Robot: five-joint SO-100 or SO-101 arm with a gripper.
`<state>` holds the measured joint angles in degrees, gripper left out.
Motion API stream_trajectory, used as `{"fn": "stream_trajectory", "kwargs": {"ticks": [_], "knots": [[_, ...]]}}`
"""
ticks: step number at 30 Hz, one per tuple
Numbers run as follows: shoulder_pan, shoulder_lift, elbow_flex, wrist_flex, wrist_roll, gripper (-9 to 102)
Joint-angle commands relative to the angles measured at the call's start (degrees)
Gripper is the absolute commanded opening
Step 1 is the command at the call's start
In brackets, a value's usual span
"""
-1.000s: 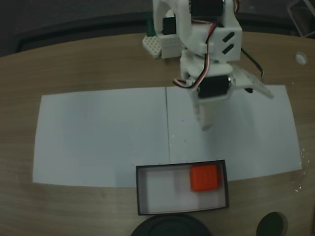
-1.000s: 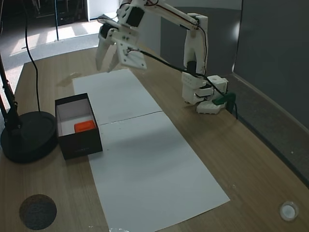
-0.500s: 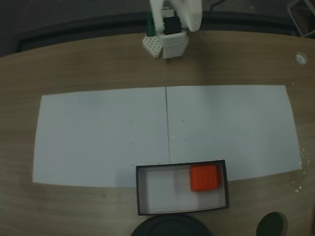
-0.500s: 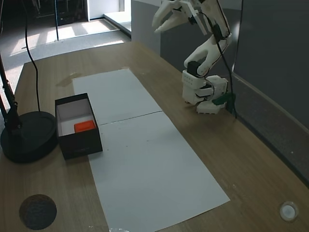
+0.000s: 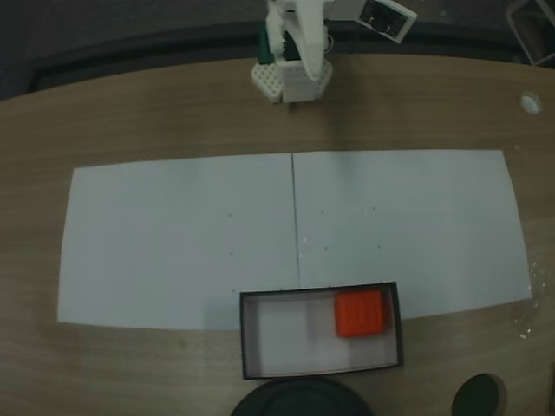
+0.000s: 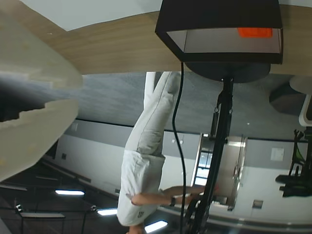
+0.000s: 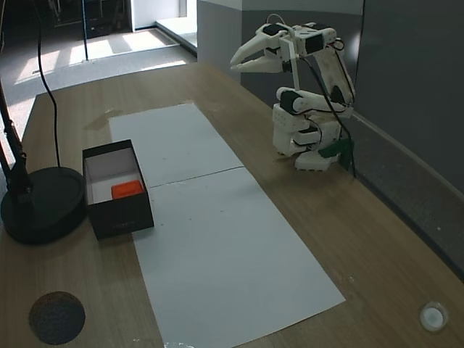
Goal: Grab a orange square and put it in the box.
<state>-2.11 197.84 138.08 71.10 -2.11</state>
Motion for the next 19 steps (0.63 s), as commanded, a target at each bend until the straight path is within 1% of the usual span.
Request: {"fn": "stream_trajectory", "kwargs": {"ticks": [1, 7, 11, 13, 15, 18, 19], "knots": [[0.26, 1.14, 5.71, -3.43, 0.26, 0], [0.18, 0.70, 24.79, -13.18, -0.18, 0], [-0.44, 0.70, 37.00, -14.24, 0.18, 0], [0.00, 0.79, 38.41, -13.89, 0.62, 0], [0.18, 0.70, 37.09, -9.67, 3.60, 0], [-0.26, 0.70, 33.93, 2.29, 7.12, 0], [-0.35, 0.70, 33.75, 3.16, 7.29, 0]]}}
